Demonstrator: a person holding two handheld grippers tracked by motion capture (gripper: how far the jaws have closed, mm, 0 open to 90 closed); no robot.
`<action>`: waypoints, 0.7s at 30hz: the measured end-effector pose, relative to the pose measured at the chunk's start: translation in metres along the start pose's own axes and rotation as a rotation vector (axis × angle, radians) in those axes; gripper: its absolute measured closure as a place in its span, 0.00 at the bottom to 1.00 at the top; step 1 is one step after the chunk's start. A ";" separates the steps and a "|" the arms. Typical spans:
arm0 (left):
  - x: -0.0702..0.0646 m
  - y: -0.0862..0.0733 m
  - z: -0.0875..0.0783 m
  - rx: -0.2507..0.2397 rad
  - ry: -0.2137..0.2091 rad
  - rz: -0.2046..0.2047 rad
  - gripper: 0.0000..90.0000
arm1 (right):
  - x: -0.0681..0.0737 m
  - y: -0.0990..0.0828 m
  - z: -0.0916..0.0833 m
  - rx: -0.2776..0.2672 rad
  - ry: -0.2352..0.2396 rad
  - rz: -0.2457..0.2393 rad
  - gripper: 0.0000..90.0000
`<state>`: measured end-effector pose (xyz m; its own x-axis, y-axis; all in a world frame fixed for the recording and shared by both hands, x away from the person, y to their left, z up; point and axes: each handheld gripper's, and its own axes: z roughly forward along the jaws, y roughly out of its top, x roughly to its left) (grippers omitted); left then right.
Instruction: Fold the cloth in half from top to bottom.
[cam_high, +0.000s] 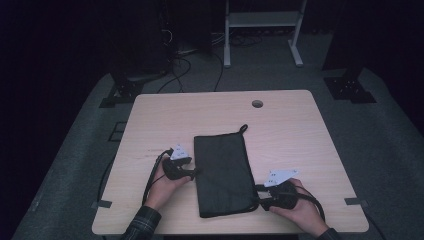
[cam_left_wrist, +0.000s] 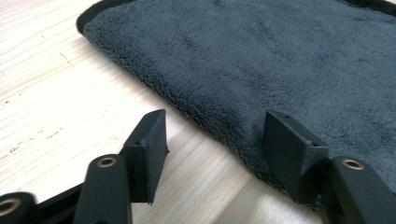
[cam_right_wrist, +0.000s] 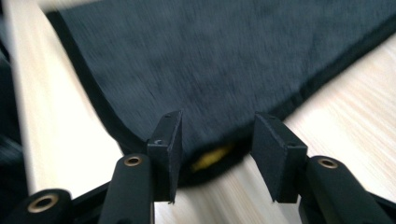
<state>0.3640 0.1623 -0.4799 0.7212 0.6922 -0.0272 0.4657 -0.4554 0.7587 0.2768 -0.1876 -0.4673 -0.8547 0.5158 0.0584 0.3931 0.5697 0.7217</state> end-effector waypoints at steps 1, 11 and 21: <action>0.000 0.000 0.000 0.001 -0.002 -0.005 0.41 | 0.000 -0.002 0.001 0.023 -0.020 -0.023 0.58; 0.013 0.012 -0.003 -0.015 0.025 -0.050 0.34 | -0.022 0.003 -0.007 -0.042 -0.035 0.046 0.54; 0.044 0.046 0.011 -0.005 0.067 -0.045 0.40 | -0.093 0.053 0.017 -0.120 -0.123 0.109 0.53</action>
<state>0.4226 0.1655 -0.4533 0.6635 0.7480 -0.0181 0.4946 -0.4204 0.7607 0.3830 -0.1940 -0.4460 -0.7585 0.6487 0.0617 0.4321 0.4298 0.7928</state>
